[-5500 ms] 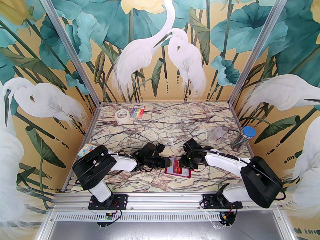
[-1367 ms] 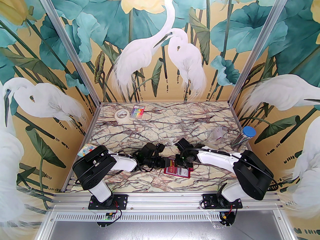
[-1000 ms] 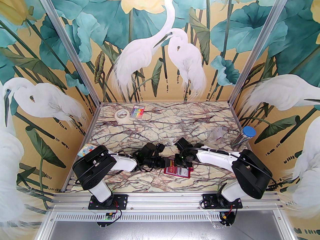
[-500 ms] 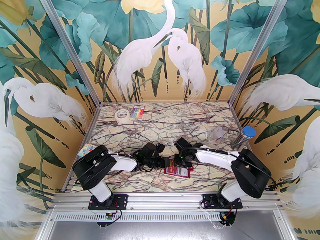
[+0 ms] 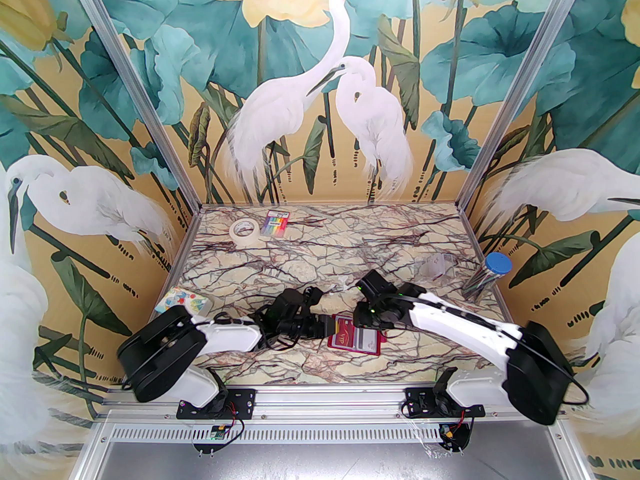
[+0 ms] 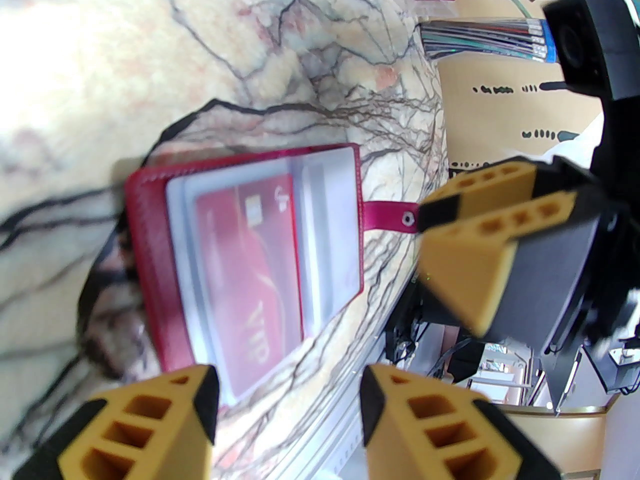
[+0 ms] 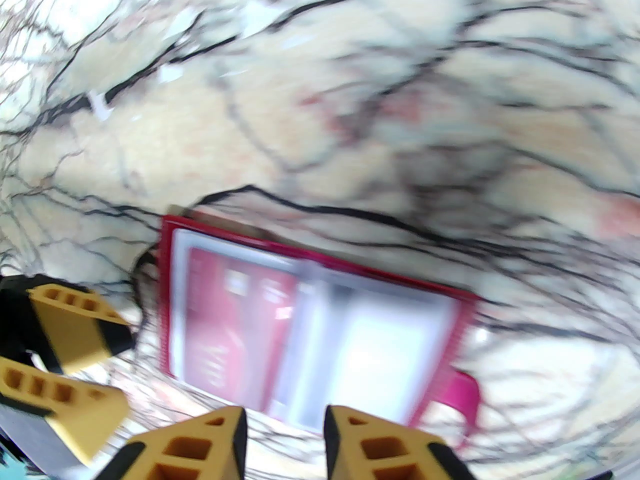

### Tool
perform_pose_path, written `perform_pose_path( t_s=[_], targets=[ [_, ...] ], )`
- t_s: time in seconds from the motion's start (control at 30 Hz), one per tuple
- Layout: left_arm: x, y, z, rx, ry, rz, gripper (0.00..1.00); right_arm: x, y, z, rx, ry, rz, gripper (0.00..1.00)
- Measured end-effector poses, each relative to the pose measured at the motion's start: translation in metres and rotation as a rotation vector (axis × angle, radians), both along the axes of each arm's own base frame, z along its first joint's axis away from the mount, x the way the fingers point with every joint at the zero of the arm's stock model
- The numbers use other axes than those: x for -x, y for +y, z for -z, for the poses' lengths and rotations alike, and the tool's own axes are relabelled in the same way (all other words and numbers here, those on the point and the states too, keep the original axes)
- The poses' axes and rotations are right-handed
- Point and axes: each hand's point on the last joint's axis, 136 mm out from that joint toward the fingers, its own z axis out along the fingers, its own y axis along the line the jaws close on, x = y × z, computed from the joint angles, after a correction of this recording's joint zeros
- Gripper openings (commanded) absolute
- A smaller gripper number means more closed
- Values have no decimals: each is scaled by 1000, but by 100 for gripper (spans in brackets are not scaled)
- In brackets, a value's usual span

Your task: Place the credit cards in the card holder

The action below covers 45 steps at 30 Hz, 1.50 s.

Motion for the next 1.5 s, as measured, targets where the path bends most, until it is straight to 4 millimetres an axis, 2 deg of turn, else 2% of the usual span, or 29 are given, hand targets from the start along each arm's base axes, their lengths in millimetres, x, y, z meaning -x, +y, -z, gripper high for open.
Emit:
perform_pose_path(
  t_s=[0.13, 0.23, 0.33, 0.47, 0.8, 1.5],
  targets=[
    [5, 12, 5, -20, -1, -29, 53, 9, -29, -7, 97, -13, 29, 38],
    [7, 17, 12, -36, 10, -39, 53, 15, -42, -11, 135, -16, 46, 39],
    [9, 18, 14, -42, 18, -41, 53, 20, -50, -10, 155, -11, 62, 39],
    [8, 18, 15, -43, 18, -43, 53, 27, -57, 1, 183, 18, 72, 39],
    [9, 18, 22, -56, 30, -42, 53, 31, -57, 19, 197, 59, 69, 38],
    [9, 18, 22, -55, 29, -42, 52, 30, -50, 29, 184, 82, 62, 16]
  ],
)
